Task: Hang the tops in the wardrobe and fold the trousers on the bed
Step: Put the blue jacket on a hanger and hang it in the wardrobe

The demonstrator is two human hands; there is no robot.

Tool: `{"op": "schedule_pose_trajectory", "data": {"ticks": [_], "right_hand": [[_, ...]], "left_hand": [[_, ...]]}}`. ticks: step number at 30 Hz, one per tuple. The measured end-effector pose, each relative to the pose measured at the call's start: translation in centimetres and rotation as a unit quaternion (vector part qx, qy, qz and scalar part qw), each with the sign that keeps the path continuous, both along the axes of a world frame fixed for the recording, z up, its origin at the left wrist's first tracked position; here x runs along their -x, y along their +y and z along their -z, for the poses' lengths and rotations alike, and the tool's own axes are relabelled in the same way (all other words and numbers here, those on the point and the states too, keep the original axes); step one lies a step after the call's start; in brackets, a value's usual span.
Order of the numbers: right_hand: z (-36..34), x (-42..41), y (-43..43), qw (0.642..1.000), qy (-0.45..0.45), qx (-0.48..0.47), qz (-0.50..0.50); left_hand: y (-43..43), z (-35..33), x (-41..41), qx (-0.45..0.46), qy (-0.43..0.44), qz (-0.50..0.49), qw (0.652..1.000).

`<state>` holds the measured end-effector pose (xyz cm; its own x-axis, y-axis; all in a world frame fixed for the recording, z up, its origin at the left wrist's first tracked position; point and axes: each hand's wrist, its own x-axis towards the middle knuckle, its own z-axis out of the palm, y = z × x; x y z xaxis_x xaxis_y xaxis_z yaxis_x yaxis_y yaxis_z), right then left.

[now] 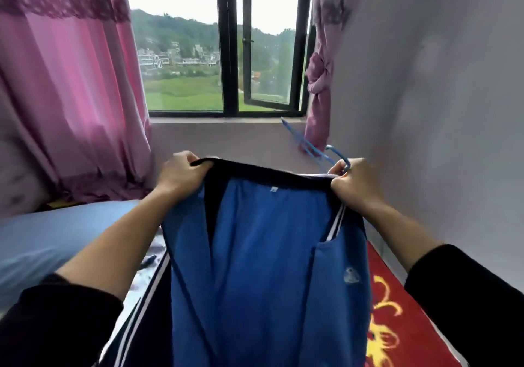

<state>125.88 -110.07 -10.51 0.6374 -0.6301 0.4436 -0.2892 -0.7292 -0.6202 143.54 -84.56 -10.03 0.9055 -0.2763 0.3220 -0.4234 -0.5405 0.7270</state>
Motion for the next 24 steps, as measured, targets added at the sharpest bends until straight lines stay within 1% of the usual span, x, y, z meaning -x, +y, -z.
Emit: {"op": "schedule_pose_trajectory", "data": {"ticks": [2,5,7,9,11,14,15,16,17,18,20,22,24], "right_hand": [[4.0,0.1,-0.1,0.997,0.074,-0.021,0.002],[8.4,0.0,-0.1,0.987,0.142,-0.076,-0.012],[9.6,-0.2,0.2,0.976,0.173,-0.118,-0.064],[9.8,-0.2,0.5,0.958,0.189,-0.167,-0.137],[9.5,-0.2,0.8,0.944,0.171,-0.207,-0.191],[8.6,0.0,0.9,0.956,0.048,-0.229,-0.175],[8.5,0.3,0.6,0.954,0.015,-0.250,-0.166],[8.4,0.7,0.4,0.942,-0.001,-0.291,-0.170],[8.5,1.3,0.0,0.922,-0.001,-0.340,-0.187],[8.7,2.0,-0.2,0.893,0.013,-0.396,-0.214],[9.4,3.3,-0.5,0.837,0.078,-0.479,-0.254],[10.7,4.3,-0.7,0.805,0.157,-0.507,-0.265],[12.0,4.8,-0.9,0.795,0.205,-0.507,-0.264]], "left_hand": [[0.6,3.1,0.5,-0.059,0.035,0.032,0.997],[1.5,7.0,1.1,-0.092,0.113,0.059,0.988],[1.9,8.5,1.0,-0.107,0.160,0.059,0.979],[2.0,9.7,0.5,-0.105,0.179,0.062,0.976],[2.0,10.2,0.1,-0.104,0.189,0.063,0.974],[1.8,10.0,0.6,-0.144,0.192,0.055,0.969],[1.7,10.1,0.7,-0.159,0.188,0.048,0.968],[1.5,10.3,0.7,-0.175,0.180,0.039,0.967],[1.3,10.4,0.9,-0.196,0.168,0.031,0.966],[1.0,10.7,0.9,-0.219,0.155,0.028,0.963],[0.7,11.2,1.0,-0.254,0.138,0.022,0.957],[0.6,11.6,0.8,-0.276,0.123,0.020,0.953],[0.6,11.8,0.6,-0.288,0.112,0.020,0.951]]}}
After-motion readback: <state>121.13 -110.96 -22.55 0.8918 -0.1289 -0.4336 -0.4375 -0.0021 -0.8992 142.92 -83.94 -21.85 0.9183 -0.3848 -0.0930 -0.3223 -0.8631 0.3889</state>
